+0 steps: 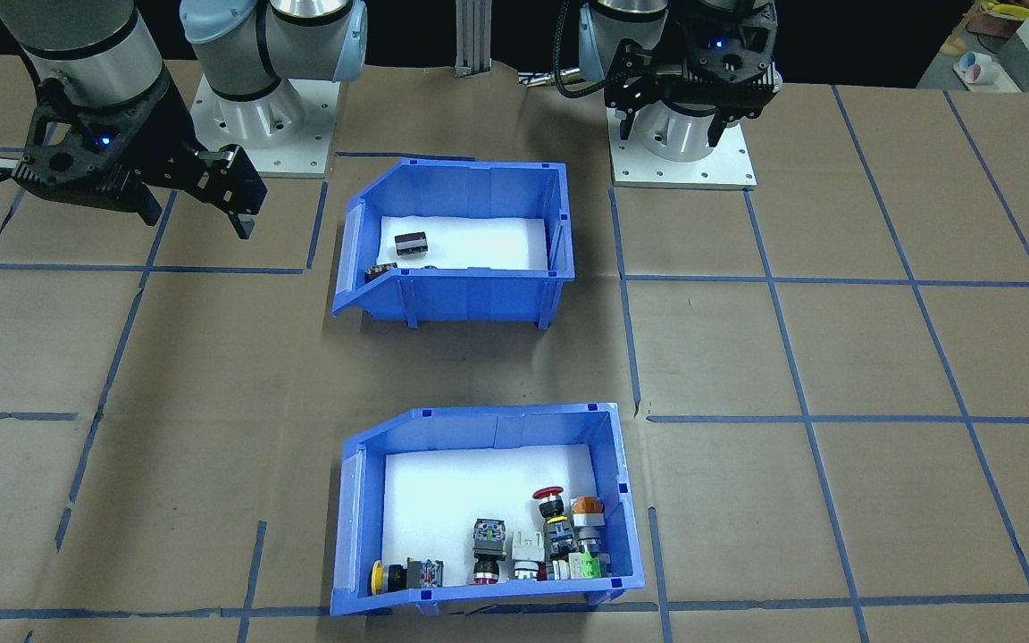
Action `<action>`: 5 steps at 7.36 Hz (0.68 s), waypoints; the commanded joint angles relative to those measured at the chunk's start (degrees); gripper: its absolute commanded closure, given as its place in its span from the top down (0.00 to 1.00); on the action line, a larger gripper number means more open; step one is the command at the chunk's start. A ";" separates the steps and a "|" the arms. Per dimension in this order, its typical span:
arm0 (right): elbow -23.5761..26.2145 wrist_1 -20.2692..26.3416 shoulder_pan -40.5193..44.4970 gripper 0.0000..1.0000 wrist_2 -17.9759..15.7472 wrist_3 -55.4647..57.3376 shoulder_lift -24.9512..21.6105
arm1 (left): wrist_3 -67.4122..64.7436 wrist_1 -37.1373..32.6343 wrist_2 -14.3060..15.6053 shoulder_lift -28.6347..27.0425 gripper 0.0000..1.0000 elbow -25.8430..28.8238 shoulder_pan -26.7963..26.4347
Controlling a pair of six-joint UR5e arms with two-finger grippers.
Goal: Place battery box in front
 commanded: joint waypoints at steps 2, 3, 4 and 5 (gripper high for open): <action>-3.25 -2.20 0.05 1.00 -2.27 -14.68 4.35 | -1.55 0.24 0.50 -1.60 0.99 -0.35 0.00; -5.45 -1.93 0.05 1.00 -1.84 -18.82 6.98 | -4.96 0.33 0.33 -1.78 0.99 -0.62 0.09; -7.73 -1.93 0.14 1.00 -1.75 -24.34 9.70 | -15.52 0.59 0.06 -1.69 0.99 -1.75 0.09; -9.93 -1.84 0.49 1.00 -1.57 -34.49 13.04 | -27.28 1.47 0.06 -1.08 0.99 -3.42 0.00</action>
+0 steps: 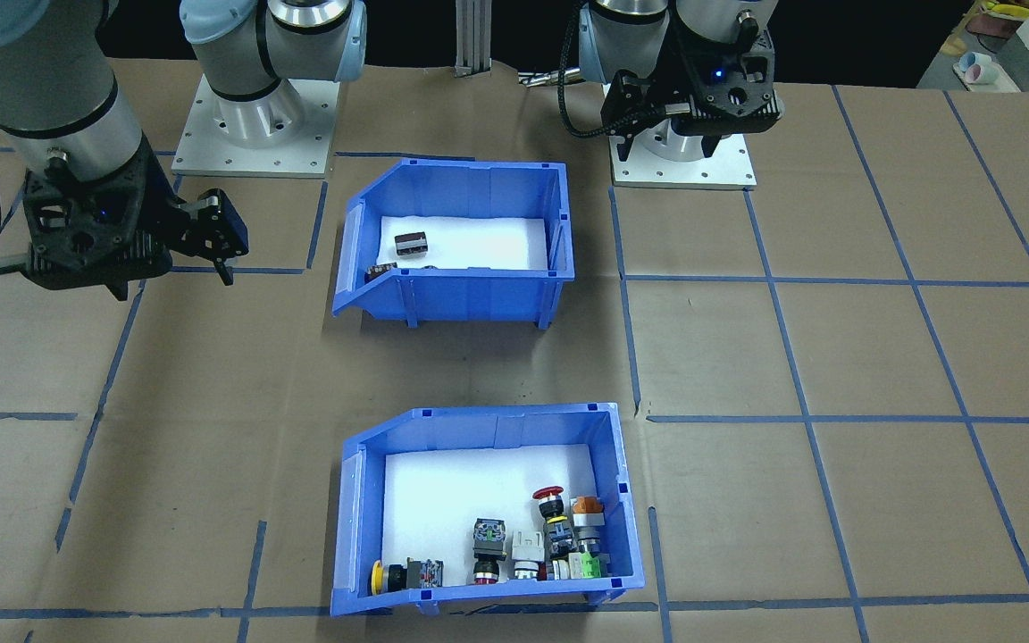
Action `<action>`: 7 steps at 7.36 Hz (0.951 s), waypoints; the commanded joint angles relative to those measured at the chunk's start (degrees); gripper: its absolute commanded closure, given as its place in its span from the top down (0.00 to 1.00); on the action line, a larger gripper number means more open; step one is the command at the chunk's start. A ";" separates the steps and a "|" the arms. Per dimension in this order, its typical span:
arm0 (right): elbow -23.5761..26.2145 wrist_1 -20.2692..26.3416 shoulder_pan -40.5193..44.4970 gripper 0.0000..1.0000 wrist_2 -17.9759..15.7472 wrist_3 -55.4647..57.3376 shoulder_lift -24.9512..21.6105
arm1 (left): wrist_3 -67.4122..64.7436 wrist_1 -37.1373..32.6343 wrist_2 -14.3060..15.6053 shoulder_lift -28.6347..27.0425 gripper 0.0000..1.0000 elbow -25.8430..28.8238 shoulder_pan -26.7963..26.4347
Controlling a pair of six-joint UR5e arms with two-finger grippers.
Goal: Place battery box in front
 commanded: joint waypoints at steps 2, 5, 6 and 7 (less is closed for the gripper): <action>-10.20 -0.09 4.40 1.00 0.03 -21.56 10.46 | -35.69 0.78 0.09 2.45 0.99 -3.82 -0.32; -20.42 0.35 13.53 1.00 -0.58 -40.03 19.09 | -53.58 9.94 -4.39 2.98 0.99 -12.12 -3.20; -20.61 -0.08 16.35 1.00 -0.06 -43.90 19.98 | -58.58 17.92 -4.48 3.68 0.99 -18.00 -4.35; -20.53 -0.26 19.51 1.00 -0.14 -45.42 20.25 | -62.29 25.40 -4.49 4.03 0.99 -22.84 -4.80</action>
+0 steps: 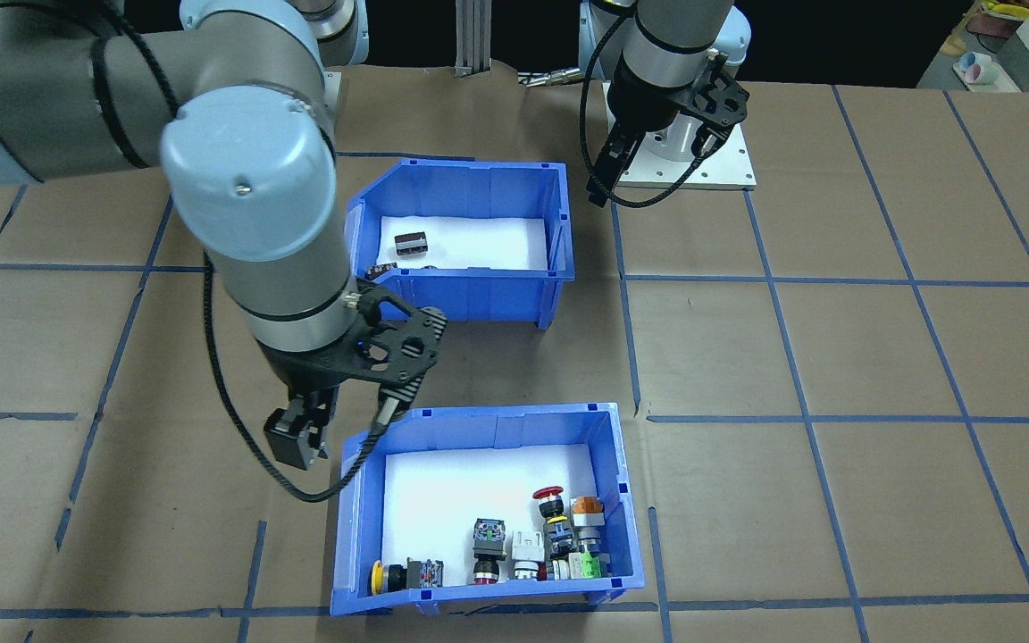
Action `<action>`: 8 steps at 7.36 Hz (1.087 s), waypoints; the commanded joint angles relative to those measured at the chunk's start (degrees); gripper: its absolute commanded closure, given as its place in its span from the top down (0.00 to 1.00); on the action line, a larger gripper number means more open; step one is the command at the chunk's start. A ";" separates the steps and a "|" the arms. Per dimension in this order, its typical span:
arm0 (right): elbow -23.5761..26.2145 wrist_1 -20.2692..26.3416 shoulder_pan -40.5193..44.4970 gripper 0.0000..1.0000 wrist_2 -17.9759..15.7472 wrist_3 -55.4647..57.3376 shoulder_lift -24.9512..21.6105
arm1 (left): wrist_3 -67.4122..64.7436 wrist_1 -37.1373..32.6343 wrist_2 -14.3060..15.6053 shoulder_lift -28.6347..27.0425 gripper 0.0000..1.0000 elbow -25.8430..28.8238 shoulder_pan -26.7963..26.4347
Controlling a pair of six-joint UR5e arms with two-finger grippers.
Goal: Place battery box in front
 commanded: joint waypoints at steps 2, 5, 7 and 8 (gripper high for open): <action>-0.43 -0.36 9.79 1.00 -0.16 -8.66 2.98 | -6.63 11.92 -0.56 1.19 0.99 -9.40 -2.69; 0.10 -5.54 11.14 1.00 0.37 -7.89 8.77 | -8.64 12.01 -0.74 0.92 0.98 -9.23 -5.42; 0.63 -10.54 12.28 1.00 0.37 -6.57 12.55 | -22.83 11.92 -0.65 0.66 0.98 -9.32 -13.48; 0.72 -11.43 12.28 1.00 0.28 -6.56 13.62 | -29.94 11.74 -0.74 0.66 0.98 -9.49 -16.04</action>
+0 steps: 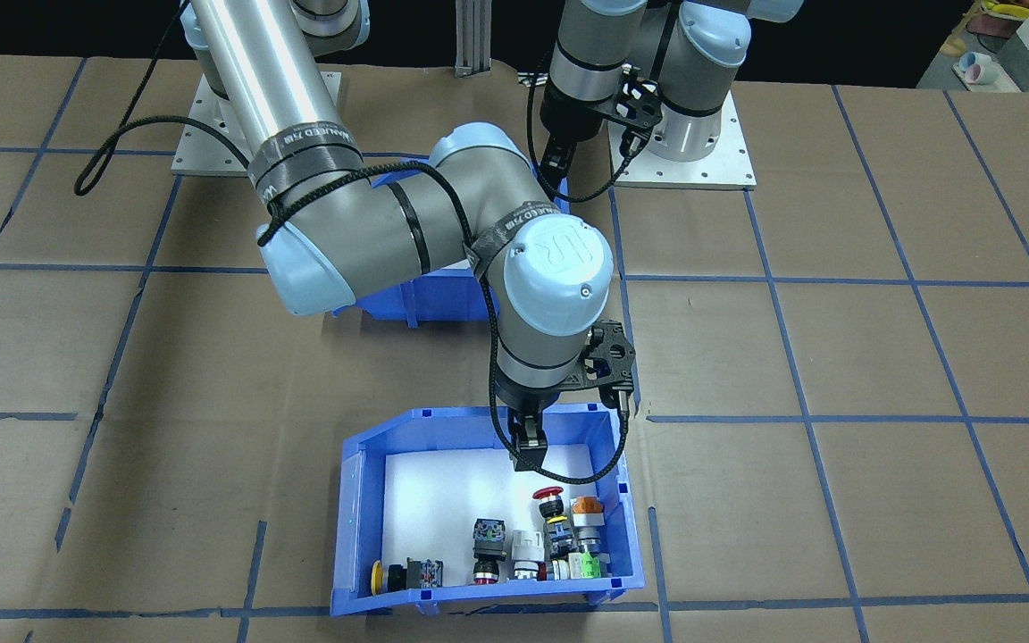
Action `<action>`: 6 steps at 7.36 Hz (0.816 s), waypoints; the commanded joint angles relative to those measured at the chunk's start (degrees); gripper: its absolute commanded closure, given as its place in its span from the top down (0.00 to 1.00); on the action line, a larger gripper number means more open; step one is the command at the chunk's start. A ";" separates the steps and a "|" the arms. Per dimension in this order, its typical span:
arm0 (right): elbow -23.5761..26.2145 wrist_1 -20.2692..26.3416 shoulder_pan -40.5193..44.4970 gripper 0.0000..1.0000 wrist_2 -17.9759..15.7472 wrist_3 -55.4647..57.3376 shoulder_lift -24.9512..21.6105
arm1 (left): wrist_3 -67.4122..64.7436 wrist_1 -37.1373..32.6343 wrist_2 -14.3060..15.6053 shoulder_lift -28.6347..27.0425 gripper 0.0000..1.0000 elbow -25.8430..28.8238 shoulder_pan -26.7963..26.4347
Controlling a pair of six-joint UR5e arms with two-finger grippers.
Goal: Place battery box in front
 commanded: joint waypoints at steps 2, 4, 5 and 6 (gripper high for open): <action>0.41 -0.97 0.52 0.98 -0.75 2.30 2.23 | -22.41 -0.04 -0.24 -0.59 0.98 -0.76 -8.35; 0.41 -0.88 0.61 0.47 -1.63 2.32 2.05 | -28.96 1.53 -2.34 -1.03 0.98 -2.78 -12.23; 0.41 -0.61 0.61 0.29 -3.03 2.49 1.79 | -30.12 5.46 -2.43 -1.47 0.98 -4.18 -12.24; 0.24 0.52 0.61 0.12 -3.13 2.50 1.18 | -31.43 7.59 -2.43 -2.87 0.98 -5.07 -12.50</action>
